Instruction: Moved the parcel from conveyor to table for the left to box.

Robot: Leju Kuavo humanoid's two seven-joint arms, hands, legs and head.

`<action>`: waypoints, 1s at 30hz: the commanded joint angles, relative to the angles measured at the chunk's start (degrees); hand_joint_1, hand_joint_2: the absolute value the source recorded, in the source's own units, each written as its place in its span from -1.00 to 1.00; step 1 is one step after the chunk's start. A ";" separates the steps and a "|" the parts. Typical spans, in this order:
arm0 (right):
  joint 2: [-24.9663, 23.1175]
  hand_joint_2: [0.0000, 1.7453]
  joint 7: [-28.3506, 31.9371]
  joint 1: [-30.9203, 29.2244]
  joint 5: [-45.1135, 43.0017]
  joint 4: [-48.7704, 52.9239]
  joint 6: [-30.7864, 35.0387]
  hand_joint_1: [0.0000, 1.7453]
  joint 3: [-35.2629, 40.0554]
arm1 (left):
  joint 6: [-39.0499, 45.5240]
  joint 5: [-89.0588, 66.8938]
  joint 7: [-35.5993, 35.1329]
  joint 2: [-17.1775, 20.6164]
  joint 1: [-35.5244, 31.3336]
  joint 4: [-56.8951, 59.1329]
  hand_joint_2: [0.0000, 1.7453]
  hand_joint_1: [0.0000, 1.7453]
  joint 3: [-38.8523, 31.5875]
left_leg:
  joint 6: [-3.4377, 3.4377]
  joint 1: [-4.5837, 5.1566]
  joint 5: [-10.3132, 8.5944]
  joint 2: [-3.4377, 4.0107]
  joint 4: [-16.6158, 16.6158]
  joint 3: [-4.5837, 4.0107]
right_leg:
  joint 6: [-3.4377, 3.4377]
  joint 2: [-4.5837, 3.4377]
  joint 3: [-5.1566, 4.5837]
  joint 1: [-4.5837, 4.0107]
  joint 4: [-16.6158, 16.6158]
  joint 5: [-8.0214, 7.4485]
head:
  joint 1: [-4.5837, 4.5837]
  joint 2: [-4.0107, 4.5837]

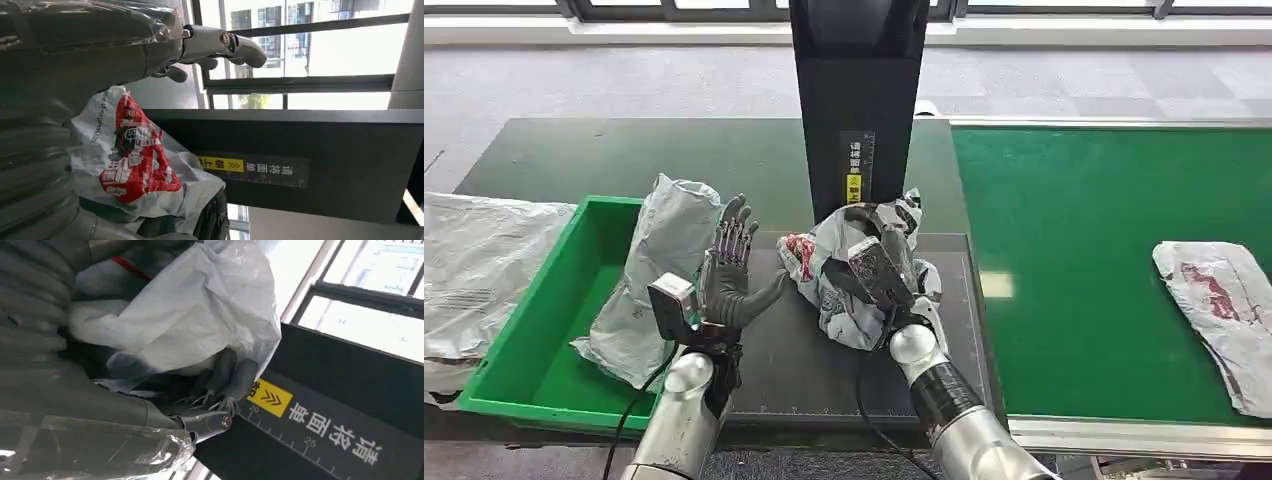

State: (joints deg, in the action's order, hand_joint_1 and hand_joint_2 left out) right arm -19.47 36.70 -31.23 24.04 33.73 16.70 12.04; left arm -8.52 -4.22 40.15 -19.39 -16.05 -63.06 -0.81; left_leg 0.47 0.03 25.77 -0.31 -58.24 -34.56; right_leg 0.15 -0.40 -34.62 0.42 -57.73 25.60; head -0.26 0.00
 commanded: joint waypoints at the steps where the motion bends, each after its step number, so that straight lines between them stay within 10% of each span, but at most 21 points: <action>1: -0.27 1.00 -0.32 -0.64 -0.01 0.43 0.13 -1.00 -2.79 | 0.25 0.16 -0.15 1.58 -0.94 1.78 1.00 -1.00 1.01 | 0.03 0.00 0.01 0.02 0.05 0.10 | 0.00 0.02 0.09 0.00 0.04 0.02 | 0.00 0.00; 14: -0.53 1.00 -1.02 2.82 2.80 10.08 0.30 -1.00 -3.48 | 1.55 -0.92 -0.15 1.63 2.27 -2.24 1.00 -1.00 -0.32 | 0.04 -0.01 0.04 0.10 0.10 0.17 | 0.00 -0.05 0.15 -0.01 0.08 0.02 | 0.00 0.00; 18: -0.53 1.00 -0.36 9.76 7.93 26.78 16.01 -1.00 -1.28 | 2.82 -1.52 -0.15 1.50 3.76 -4.31 1.00 -1.00 -0.75 | 0.02 0.01 0.03 0.03 0.06 0.07 | -0.01 -0.01 0.07 0.01 0.04 0.03 | 0.00 0.00; 30: -0.53 1.00 -4.33 14.06 15.58 36.12 20.40 -1.00 -1.63 | 3.36 -2.38 -0.15 1.23 4.63 -5.36 1.00 -1.00 -1.20 | 0.03 -0.01 0.06 0.00 0.17 0.23 | 0.00 0.10 0.22 -0.01 0.16 0.05 | 0.02 0.02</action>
State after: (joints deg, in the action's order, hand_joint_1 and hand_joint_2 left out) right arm -19.32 32.79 -20.48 38.67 64.66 35.80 10.80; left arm -5.51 -6.58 40.15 -18.73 -13.08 -68.41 -1.33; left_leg 0.46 0.04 25.81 -0.35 -58.24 -34.60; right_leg 0.14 -0.31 -34.66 0.43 -57.73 25.63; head -0.24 0.02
